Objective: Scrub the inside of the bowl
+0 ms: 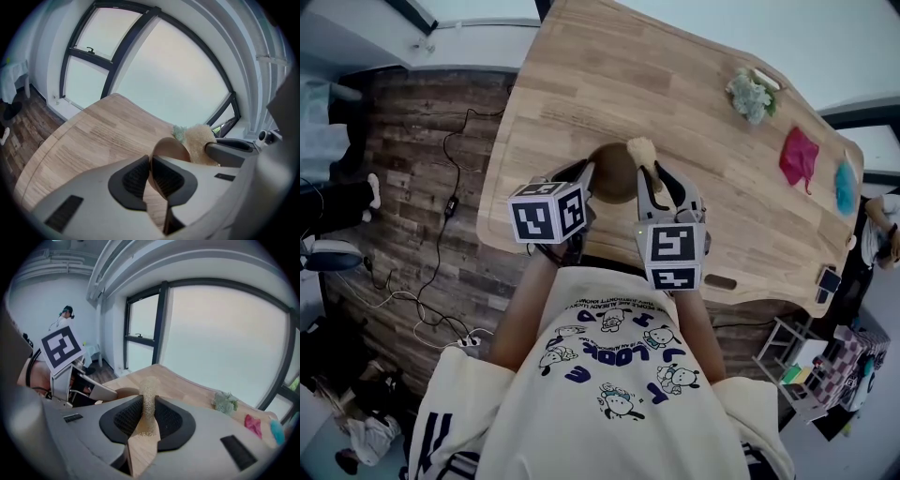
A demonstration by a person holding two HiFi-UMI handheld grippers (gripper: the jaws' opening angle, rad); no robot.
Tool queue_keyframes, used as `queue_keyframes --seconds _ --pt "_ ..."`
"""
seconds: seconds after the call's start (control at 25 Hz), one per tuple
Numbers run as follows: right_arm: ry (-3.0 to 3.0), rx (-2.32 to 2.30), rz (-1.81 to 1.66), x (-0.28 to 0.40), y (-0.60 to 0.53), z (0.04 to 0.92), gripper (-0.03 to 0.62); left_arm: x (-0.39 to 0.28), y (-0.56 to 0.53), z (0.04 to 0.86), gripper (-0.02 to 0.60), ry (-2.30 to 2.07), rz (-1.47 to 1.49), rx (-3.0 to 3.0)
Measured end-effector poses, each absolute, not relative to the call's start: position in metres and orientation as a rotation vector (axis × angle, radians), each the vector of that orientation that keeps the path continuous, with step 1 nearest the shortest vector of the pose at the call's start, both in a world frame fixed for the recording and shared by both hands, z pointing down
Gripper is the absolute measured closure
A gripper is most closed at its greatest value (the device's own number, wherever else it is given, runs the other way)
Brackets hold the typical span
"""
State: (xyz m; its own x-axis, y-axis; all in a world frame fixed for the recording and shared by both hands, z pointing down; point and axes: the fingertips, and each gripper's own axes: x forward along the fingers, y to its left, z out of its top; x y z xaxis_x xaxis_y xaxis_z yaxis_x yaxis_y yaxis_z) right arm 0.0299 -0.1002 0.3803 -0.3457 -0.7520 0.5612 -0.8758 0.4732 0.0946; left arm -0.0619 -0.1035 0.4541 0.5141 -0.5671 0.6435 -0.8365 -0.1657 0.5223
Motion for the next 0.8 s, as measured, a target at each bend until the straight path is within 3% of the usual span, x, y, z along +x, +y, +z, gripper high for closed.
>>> queue_keyframes --seconds 0.32,0.8 --pt "-2.261 1.673 0.374 0.078 -0.108 0.349 0.516 -0.069 -0.11 0.437 0.535 -1.209 0.316 1.877" --pt "-2.1 1.834 0.456 0.119 -0.088 0.373 0.517 -0.069 -0.102 0.429 0.535 -1.226 0.301 1.869"
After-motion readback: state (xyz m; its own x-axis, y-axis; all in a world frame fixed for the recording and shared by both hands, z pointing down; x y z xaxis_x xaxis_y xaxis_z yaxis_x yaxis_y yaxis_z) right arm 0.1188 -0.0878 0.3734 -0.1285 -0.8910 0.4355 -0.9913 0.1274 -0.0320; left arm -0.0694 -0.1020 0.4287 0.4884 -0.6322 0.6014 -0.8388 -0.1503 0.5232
